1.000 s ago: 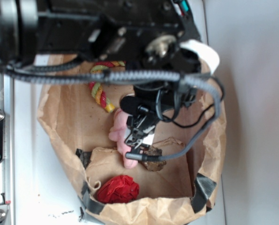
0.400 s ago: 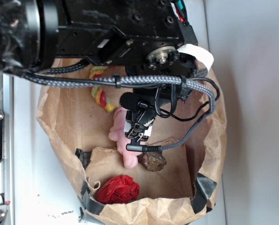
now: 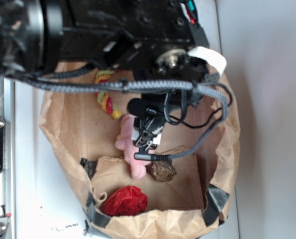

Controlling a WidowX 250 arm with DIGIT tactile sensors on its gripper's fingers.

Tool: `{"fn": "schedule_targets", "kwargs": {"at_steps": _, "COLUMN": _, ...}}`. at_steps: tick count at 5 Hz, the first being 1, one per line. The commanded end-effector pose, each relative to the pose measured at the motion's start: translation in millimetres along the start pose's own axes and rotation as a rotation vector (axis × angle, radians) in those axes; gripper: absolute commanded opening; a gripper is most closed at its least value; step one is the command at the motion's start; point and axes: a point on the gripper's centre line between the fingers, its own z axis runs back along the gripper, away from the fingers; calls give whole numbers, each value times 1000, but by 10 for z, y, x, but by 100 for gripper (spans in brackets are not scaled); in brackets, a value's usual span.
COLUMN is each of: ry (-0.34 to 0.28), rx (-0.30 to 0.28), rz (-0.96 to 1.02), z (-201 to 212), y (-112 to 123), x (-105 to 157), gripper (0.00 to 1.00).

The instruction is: Grab the multicolored rope.

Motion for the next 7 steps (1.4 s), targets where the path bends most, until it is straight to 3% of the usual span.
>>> {"fn": "schedule_targets", "kwargs": {"at_steps": 1, "ry": -66, "rx": 79, "rz": 236, "z": 458, "y": -277, "x": 206, "gripper": 100}}
{"fn": "schedule_targets", "kwargs": {"at_steps": 2, "ry": -78, "rx": 109, "rz": 257, "z": 399, "y": -250, "x": 233, "gripper": 100}}
{"fn": "schedule_targets", "kwargs": {"at_steps": 3, "ry": -118, "rx": 136, "rz": 303, "z": 323, "y": -218, "x": 392, "gripper": 100}}
{"fn": "schedule_targets", "kwargs": {"at_steps": 5, "ry": -131, "rx": 179, "rz": 374, "z": 35, "y": -90, "x": 701, "gripper": 100}}
{"fn": "schedule_targets", "kwargs": {"at_steps": 7, "ry": -127, "rx": 198, "rz": 362, "z": -42, "y": -34, "x": 693, "gripper": 100}}
